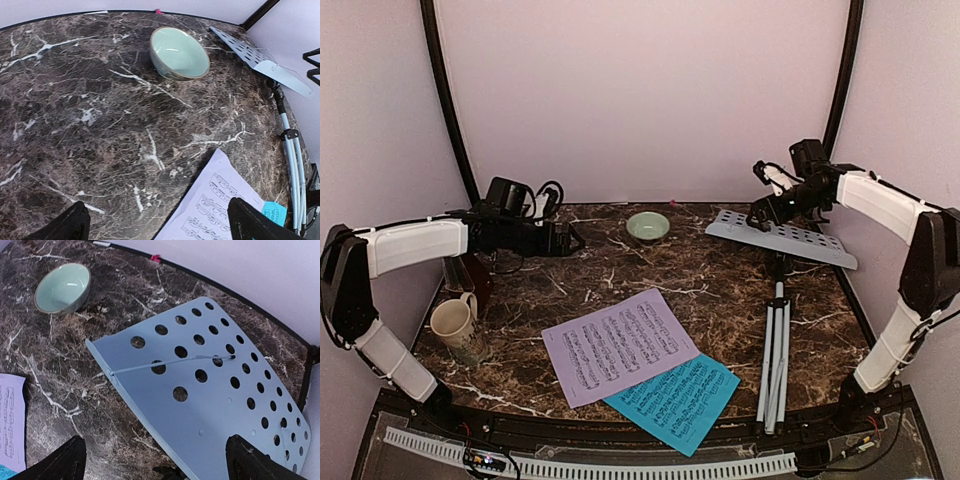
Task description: Set up the instrument practice props
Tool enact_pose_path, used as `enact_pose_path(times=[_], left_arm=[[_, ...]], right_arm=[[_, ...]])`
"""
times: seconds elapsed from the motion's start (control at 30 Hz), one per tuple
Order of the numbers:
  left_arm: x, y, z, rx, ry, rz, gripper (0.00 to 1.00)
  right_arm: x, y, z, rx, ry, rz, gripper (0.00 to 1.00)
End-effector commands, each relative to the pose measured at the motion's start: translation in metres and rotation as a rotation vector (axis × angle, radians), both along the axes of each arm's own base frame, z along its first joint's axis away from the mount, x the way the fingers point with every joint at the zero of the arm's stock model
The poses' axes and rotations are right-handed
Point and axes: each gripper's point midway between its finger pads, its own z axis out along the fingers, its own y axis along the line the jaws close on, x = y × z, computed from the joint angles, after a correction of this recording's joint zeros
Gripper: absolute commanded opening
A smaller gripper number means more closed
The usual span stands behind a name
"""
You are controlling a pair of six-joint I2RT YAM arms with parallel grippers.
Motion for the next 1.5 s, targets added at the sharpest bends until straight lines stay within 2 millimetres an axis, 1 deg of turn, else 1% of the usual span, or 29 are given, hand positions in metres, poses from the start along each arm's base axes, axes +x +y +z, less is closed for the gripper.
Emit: enact_pose_path(times=[0.0,0.03,0.13,0.33,0.4,0.47,0.63,0.73,0.83,0.9,1.03,1.2,1.3,1.33,1.47], left_arm=[[-0.001,-0.03,0.027,-0.112,-0.049,-0.082,0.99],[-0.002,-0.033,0.027,-0.118,-0.046,-0.089,0.99],[-0.002,-0.041,0.028,-0.13,-0.035,-0.103,0.99],[-0.008,-0.055,0.033,-0.164,-0.034,-0.14,0.99],[-0.009,-0.059,0.036,-0.183,-0.033,-0.154,0.99],[-0.011,-0.063,0.036,-0.201,-0.027,-0.17,0.99],[-0.012,-0.07,0.04,-0.224,-0.021,-0.196,0.99],[-0.012,-0.073,0.044,-0.24,-0.026,-0.204,0.99],[-0.012,-0.079,0.046,-0.266,-0.028,-0.223,0.99],[-0.012,-0.083,0.047,-0.287,-0.018,-0.239,0.99],[-0.013,-0.09,0.048,-0.302,0.002,-0.262,0.99],[-0.014,-0.09,0.05,-0.305,-0.002,-0.269,0.99],[-0.014,-0.091,0.05,-0.313,0.002,-0.269,0.99],[-0.014,-0.091,0.049,-0.316,0.006,-0.267,0.99],[-0.016,-0.092,0.05,-0.323,0.012,-0.28,0.99]], right_arm=[[-0.017,0.01,-0.019,-0.036,0.065,0.117,0.97],[-0.02,0.009,-0.026,-0.042,0.077,0.125,0.96],[-0.025,0.003,-0.041,-0.072,0.093,0.132,0.95],[-0.026,-0.015,-0.056,-0.047,0.128,0.13,0.92],[-0.025,-0.022,-0.059,-0.045,0.137,0.119,0.9],[-0.025,-0.024,-0.059,-0.031,0.142,0.129,0.88],[-0.022,-0.028,-0.053,-0.003,0.125,0.137,0.83],[-0.017,-0.038,-0.056,-0.009,0.136,0.121,0.77],[-0.012,-0.042,-0.054,0.006,0.158,0.137,0.71],[-0.01,-0.042,-0.054,0.026,0.167,0.149,0.69],[-0.015,-0.037,-0.059,0.076,0.196,0.197,0.65],[-0.02,-0.03,-0.065,0.121,0.225,0.243,0.53],[-0.021,-0.029,-0.079,0.125,0.264,0.248,0.4],[-0.02,-0.03,-0.084,0.125,0.277,0.245,0.37],[-0.017,-0.032,-0.098,0.139,0.329,0.245,0.33]])
